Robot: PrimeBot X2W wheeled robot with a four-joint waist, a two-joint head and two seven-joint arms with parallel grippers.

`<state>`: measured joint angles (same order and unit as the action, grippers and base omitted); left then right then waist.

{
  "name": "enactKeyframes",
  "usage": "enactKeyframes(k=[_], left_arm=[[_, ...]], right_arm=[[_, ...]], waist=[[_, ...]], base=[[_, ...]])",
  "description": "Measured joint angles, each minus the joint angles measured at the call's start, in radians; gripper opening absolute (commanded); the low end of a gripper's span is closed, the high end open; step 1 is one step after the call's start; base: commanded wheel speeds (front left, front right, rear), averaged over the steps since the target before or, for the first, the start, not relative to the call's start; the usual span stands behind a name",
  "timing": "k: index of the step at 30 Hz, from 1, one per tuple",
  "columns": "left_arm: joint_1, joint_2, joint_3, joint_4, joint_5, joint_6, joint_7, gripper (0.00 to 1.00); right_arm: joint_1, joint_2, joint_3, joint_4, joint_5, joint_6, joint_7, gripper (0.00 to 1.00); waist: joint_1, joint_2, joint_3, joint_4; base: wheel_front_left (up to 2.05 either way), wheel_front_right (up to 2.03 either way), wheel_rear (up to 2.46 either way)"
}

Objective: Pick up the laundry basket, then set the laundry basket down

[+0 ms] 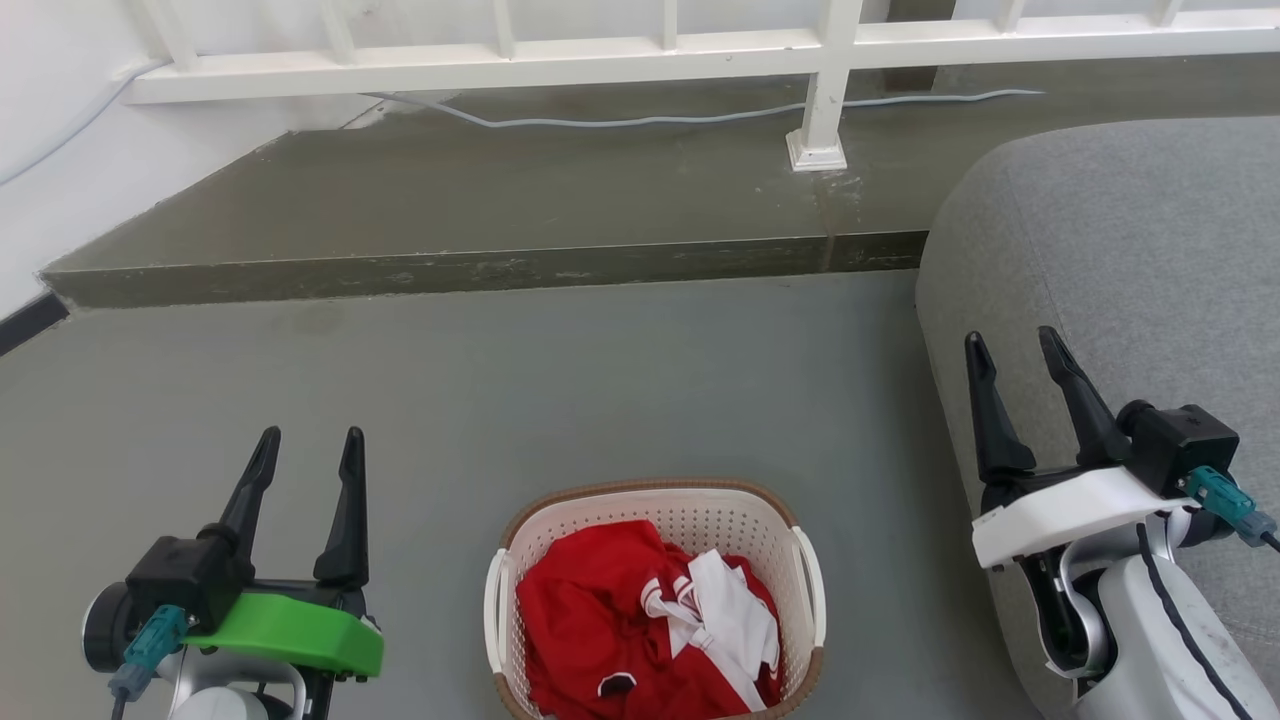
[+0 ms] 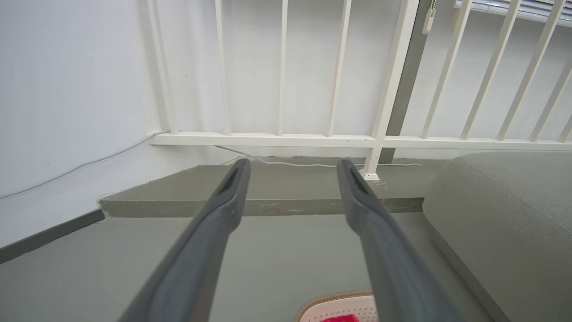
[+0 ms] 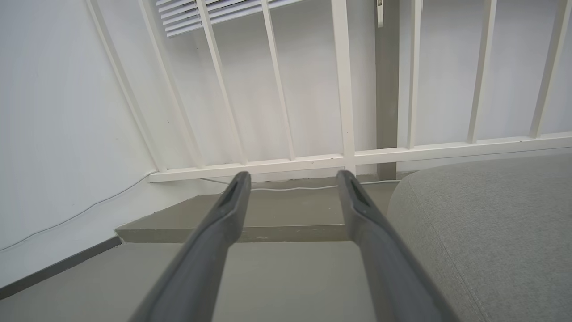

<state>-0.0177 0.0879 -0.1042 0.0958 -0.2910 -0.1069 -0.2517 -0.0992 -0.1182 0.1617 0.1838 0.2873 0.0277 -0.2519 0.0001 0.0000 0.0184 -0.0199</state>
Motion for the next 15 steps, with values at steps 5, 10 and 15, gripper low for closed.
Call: enactKeyframes(k=[5,10,15], left_arm=[[0.0,-0.003,0.003,0.0,0.004,-0.003,0.0,1.0],[0.0,-0.007,0.007,0.0,0.004,-0.007,0.0,1.0],[0.0,-0.011,0.014,-0.006,0.004,-0.008,0.0,1.0]], right_arm=[[0.0,0.007,-0.006,0.004,-0.007,0.003,0.0,1.0],[0.0,0.013,-0.012,0.011,-0.007,0.007,0.0,1.0],[0.0,0.019,-0.012,0.016,-0.007,0.015,0.0,1.0]], waist=[[0.0,0.0,0.002,-0.001],[0.0,0.0,0.004,-0.003],[0.0,0.0,0.018,-0.007]], base=[[0.0,0.0,0.0],[0.0,0.0,0.0],[0.0,0.0,0.0]])
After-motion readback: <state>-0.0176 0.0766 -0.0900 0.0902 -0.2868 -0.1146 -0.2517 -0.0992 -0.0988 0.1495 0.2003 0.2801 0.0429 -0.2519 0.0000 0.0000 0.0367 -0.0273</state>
